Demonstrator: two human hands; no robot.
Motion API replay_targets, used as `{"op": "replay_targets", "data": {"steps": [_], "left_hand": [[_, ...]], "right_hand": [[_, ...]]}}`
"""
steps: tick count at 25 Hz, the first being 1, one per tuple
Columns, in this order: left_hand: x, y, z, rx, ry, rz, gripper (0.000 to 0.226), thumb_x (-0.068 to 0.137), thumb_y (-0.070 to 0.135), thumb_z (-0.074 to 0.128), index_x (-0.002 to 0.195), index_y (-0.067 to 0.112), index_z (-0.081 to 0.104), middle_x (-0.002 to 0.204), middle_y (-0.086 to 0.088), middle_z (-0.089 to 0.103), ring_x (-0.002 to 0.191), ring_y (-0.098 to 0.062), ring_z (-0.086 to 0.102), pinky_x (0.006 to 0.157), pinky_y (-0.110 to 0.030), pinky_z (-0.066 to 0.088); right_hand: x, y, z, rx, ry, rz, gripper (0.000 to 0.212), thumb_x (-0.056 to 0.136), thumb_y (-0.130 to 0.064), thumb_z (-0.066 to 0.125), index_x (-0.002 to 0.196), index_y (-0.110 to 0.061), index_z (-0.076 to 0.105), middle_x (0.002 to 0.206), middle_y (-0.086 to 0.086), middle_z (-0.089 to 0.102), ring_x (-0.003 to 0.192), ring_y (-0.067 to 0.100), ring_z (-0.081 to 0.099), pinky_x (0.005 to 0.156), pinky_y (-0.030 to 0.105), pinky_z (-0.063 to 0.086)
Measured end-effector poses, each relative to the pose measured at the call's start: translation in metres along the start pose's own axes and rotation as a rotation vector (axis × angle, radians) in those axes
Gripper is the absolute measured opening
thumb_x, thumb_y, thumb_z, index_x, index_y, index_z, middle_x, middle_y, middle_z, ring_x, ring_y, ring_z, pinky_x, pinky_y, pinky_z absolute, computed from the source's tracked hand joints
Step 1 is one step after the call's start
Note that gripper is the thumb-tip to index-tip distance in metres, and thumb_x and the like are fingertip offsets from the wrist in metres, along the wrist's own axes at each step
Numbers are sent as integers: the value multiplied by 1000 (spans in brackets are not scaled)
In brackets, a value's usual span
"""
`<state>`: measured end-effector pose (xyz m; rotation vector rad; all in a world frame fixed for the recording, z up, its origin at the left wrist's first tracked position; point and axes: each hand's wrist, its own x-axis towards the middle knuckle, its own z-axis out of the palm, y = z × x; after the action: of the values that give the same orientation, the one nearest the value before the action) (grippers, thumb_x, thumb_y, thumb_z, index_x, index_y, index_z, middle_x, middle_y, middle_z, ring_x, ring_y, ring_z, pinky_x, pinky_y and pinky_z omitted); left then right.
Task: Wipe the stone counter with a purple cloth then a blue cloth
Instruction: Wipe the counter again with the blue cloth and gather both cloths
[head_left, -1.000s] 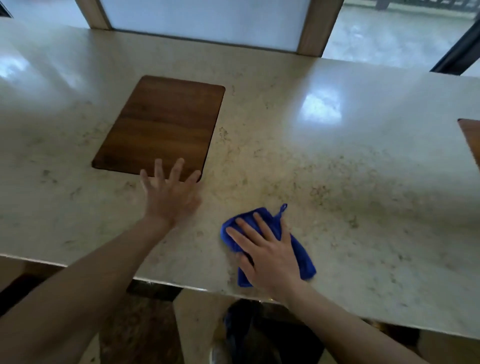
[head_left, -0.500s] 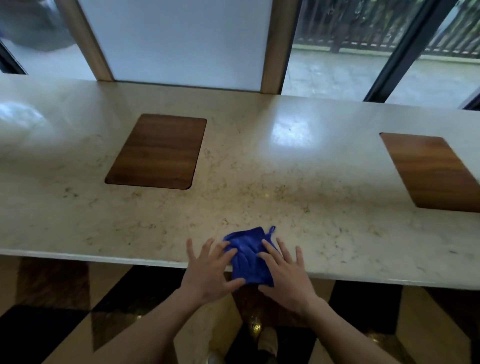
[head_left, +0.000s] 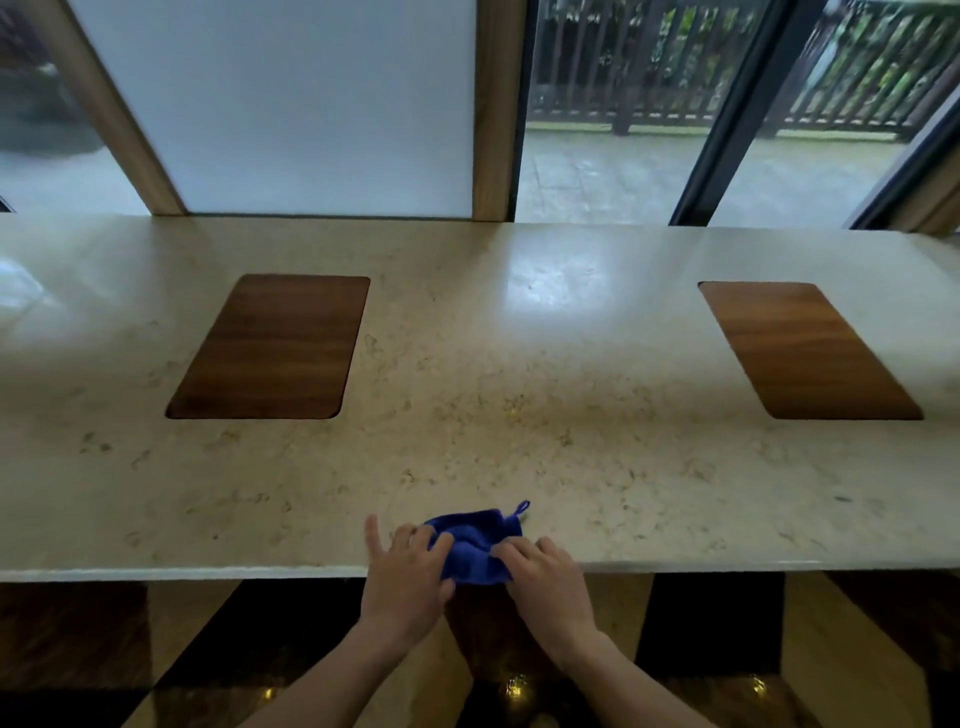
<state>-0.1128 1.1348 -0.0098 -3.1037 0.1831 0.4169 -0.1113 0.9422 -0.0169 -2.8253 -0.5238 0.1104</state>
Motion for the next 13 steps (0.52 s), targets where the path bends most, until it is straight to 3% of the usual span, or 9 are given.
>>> {"op": "replay_targets", "data": {"steps": [3,5,9,13], "left_hand": [[-4,11,-11,-387,51,-114,30,84,49,55,113,46,47,106,20,55,116,-12,49,115,-64,8],[1,26,-26,-584,105,-89,28,81,46,61,103,48,44,93,22,54,100,-7,50,112,-60,21],[15,67,-73,-932,222,107,35,76,34,67,107,40,54,97,19,64,91,-7,62,93,-46,48],[23,133,-120,-1038,268,317,43,80,14,73,105,43,54,99,19,63,94,2,60,77,-13,48]], "right_hand": [[-7,7,-24,186,122,114,28,94,-30,58,122,-36,58,108,-16,65,89,4,50,79,17,39],[-16,21,-48,271,188,170,27,90,-29,63,116,-37,61,98,-17,64,86,2,46,77,16,36],[-37,55,-103,473,270,259,34,81,-20,74,110,-35,65,101,-17,65,93,3,56,82,24,48],[-73,100,-161,658,392,310,39,81,-8,76,108,-32,62,105,-15,66,96,2,64,87,24,54]]}}
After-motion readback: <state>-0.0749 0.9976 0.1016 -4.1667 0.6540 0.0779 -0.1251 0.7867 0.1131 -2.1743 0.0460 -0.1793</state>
